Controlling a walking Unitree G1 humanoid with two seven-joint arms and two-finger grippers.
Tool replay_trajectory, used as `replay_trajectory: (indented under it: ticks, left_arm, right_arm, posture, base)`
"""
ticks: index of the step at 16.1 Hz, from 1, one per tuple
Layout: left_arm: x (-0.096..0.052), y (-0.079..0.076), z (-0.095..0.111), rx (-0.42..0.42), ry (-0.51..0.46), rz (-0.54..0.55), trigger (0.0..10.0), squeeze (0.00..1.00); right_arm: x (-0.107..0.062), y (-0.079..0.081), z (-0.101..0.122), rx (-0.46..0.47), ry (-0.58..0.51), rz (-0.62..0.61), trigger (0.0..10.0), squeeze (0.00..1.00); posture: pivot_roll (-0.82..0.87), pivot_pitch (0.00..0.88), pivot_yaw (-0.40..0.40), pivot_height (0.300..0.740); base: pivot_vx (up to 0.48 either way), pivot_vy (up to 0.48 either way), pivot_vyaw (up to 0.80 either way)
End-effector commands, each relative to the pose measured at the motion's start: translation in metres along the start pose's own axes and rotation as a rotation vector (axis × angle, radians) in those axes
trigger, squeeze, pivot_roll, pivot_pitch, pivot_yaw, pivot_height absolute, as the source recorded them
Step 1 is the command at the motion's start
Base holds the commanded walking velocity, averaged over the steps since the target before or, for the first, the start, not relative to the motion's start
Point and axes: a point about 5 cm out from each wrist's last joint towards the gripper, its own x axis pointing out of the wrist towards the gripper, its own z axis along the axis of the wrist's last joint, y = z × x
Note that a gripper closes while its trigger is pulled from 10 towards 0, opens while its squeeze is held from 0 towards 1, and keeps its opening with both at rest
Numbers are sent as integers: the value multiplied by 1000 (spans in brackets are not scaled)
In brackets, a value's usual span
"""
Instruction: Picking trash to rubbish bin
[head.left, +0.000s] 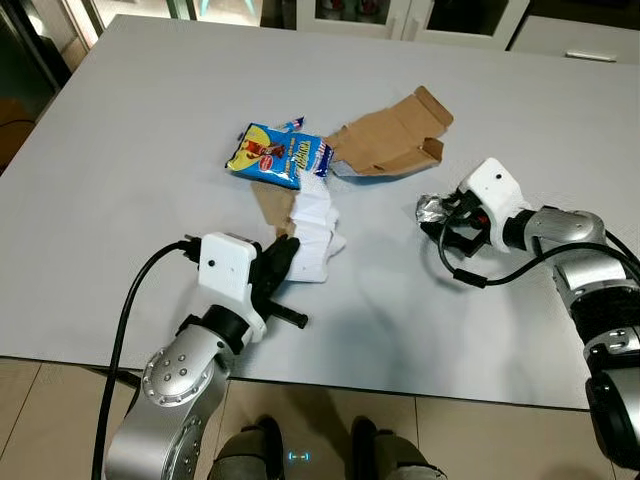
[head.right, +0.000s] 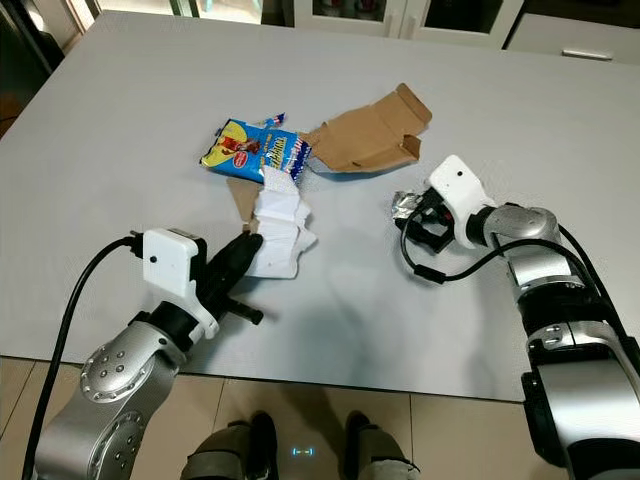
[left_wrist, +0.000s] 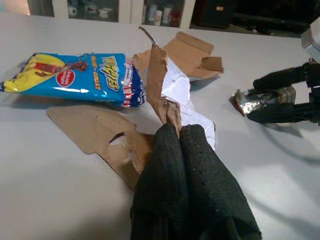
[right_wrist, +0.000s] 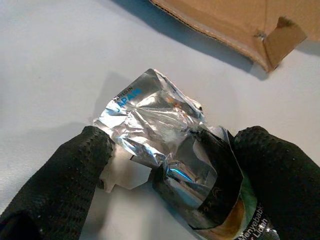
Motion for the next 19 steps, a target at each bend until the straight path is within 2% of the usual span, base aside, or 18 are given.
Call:
replay_trajectory:
  ticks: [1,2,3,4,5,11,19]
  left_arm:
    - [-2,-4,1,-14,2,-24,0,0]
    - [-2,-4,1,-17,4,-24,0,0]
    - [-3,-4,1,-19,4,-24,0,0]
    - [-3,-4,1,-20,4,-25,0,0]
    - [-4,-4,1,-21,6,-26,0,0]
    - [-2,-5,2,-24,7,-31,0,0]
    - [-2,-5,1,-29,7,-30,0,0]
  right_arm:
    - [2,11,-20,73,56,59,10000,0]
    - [4,18,-26,111,56,99,10000,0]
    - [6,24,-29,138,54,127,8392,0]
    - [7,27,-30,145,53,142,3529,0]
    - [9,30,-31,150,48,158,0,0]
    - [12,37,-29,179,14,193,0,0]
    - [14,38,-27,184,0,186,0,0]
  posture:
    - [-46,220,-38,740]
    - [-46,220,-38,740]
    - [-33,223,-39,740]
    - [-33,223,-39,740]
    - [-30,224,-37,740]
    - [-33,221,-37,740]
    - [-32,220,-38,740]
  base:
    - [0,0,0]
    - [0,0,0]
    - [0,0,0]
    - [0,0,0]
    - [0,0,0]
    - [0,0,0]
    - [0,0,0]
